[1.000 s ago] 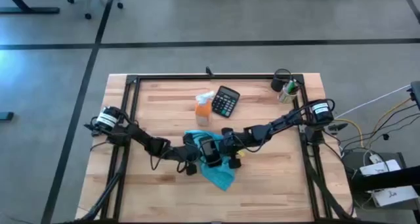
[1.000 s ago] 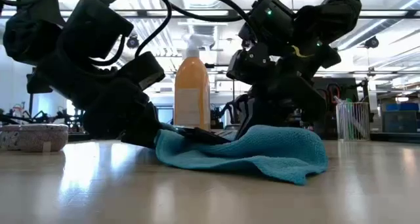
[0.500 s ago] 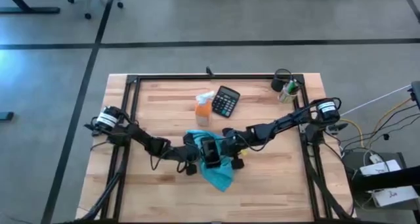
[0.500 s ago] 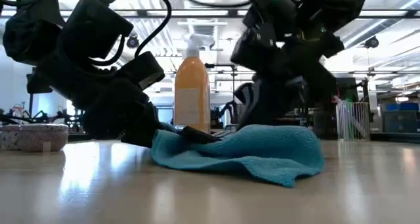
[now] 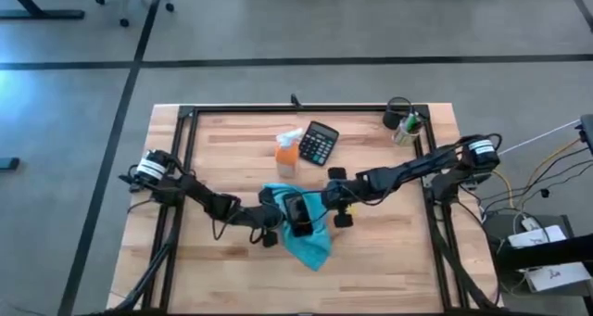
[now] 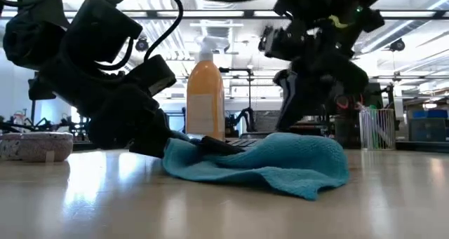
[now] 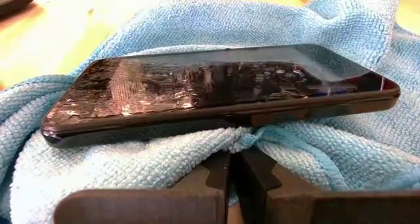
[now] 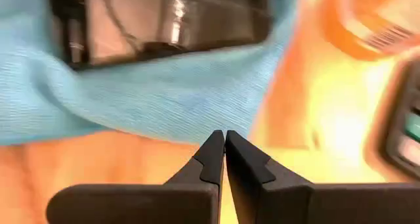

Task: Apply microfiber cloth
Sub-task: Wipe the front and back of the black cellphone with the blue microfiber cloth

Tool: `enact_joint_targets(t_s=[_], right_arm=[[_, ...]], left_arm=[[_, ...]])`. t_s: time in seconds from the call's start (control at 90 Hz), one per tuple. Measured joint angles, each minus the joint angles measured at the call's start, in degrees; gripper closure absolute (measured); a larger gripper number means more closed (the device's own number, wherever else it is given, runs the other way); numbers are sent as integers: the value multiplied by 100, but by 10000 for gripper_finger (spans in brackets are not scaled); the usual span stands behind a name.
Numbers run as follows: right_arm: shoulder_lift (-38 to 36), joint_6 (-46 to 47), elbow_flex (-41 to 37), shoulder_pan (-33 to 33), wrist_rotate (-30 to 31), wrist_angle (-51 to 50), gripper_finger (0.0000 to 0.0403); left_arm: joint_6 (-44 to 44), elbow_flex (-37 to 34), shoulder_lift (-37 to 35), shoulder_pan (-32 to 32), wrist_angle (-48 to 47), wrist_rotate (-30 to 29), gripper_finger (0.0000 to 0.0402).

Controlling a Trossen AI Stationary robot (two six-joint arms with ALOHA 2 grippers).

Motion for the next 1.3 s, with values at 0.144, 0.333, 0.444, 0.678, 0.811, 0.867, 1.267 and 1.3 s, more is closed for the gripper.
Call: enact_joint_targets(t_s=[0.144, 0.333, 0.444, 0.678, 0.811, 0.867, 1.267, 1.3], right_arm=[[179, 130, -63, 14, -11, 36, 403], [227, 250, -65, 9, -4, 43, 403], [168, 247, -65, 13, -9, 48, 403], [144, 204, -65, 11, -7, -26, 403], [53, 139, -65, 11, -4, -44, 403], [-4, 95, -65, 11, 2, -65, 403], [-206, -53, -65, 11, 9, 184, 403], [-206, -54, -64, 11, 8, 234, 403]], left_arm=[[335, -22, -220, 0, 252, 25, 401], [1130, 65, -530, 32, 171, -79, 402], [1411, 284, -502, 134, 162, -172, 402], [1906, 752, -406, 254, 0, -126, 402], [2023, 975, -407, 316, -364, -128, 401], [2021, 1019, -408, 330, -527, -130, 402], [1983, 1011, -412, 392, -566, -150, 402], [1983, 1029, -413, 416, -566, -150, 401]])
